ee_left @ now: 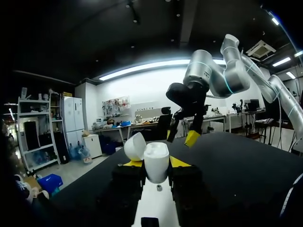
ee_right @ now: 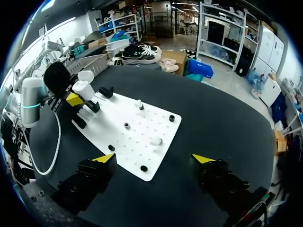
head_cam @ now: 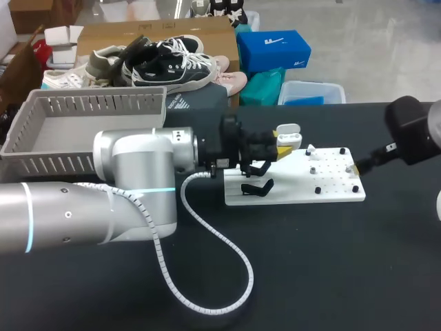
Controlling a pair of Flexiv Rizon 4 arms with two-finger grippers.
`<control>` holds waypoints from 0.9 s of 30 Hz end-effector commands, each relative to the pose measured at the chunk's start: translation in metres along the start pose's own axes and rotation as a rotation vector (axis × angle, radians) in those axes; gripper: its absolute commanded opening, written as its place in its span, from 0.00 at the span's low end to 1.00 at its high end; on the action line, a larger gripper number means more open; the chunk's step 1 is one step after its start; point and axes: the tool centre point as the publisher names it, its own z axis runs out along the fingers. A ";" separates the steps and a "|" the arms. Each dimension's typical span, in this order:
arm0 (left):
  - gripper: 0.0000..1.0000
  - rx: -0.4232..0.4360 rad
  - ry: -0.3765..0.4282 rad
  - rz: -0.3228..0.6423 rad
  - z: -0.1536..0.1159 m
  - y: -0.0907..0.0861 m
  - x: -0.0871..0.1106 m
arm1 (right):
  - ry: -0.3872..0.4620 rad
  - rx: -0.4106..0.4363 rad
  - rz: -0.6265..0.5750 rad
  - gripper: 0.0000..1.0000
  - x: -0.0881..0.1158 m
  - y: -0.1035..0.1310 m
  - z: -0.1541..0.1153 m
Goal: Pick up each earbud case from the left stands, insert the matching earbuds, close the lid, and place the case in the box.
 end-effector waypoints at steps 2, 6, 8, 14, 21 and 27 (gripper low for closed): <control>0.00 -0.007 -0.002 0.002 -0.002 -0.003 0.000 | 0.015 0.107 0.000 1.00 -0.003 0.002 0.012; 0.00 -0.007 -0.002 0.002 -0.002 -0.003 0.000 | 0.040 0.142 -0.026 1.00 -0.003 0.000 0.016; 0.00 -0.007 -0.002 0.002 -0.002 -0.003 0.000 | 0.060 0.208 -0.047 1.00 -0.003 -0.001 0.017; 0.00 -0.007 -0.002 0.002 -0.002 -0.003 0.000 | 0.088 0.344 -0.112 1.00 -0.004 -0.002 0.019; 0.00 -0.007 -0.002 0.002 -0.002 -0.003 0.000 | 0.109 0.473 -0.177 1.00 -0.002 -0.002 0.023; 0.00 -0.007 -0.002 0.002 -0.002 -0.003 0.000 | 0.111 0.518 -0.196 0.90 -0.001 -0.002 0.027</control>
